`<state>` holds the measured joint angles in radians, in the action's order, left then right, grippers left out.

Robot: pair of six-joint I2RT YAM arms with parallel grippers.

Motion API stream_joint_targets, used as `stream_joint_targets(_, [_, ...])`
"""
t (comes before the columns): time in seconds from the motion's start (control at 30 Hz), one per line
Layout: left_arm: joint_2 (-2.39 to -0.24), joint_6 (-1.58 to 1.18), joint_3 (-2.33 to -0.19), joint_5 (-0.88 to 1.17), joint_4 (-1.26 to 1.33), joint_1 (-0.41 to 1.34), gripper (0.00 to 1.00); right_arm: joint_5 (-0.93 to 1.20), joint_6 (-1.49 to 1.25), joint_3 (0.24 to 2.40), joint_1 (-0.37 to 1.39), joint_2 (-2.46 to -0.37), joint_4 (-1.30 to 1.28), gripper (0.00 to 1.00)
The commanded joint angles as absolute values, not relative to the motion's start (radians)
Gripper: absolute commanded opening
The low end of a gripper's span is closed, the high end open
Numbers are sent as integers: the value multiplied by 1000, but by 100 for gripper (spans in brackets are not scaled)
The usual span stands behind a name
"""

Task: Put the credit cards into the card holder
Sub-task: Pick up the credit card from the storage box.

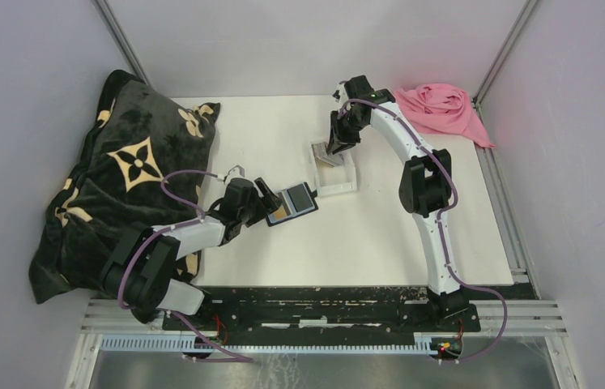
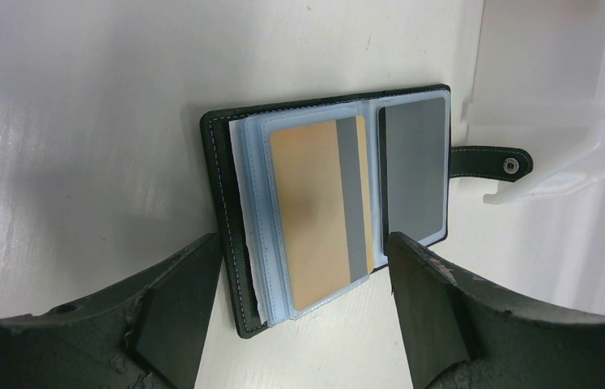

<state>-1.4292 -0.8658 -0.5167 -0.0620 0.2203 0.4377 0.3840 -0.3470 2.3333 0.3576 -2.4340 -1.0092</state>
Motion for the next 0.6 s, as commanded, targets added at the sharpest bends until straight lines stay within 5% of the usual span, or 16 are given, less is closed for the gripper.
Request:
stream_joint_targets(0.0, [-1448, -877, -518, -44, 217, 435, 82, 393, -335, 2342, 352, -2377, -1006, 29])
stream_joint_targets(0.57, [-1464, -880, -528, -31, 223, 435, 81, 203, -269, 2369, 344, -2359, -1086, 26])
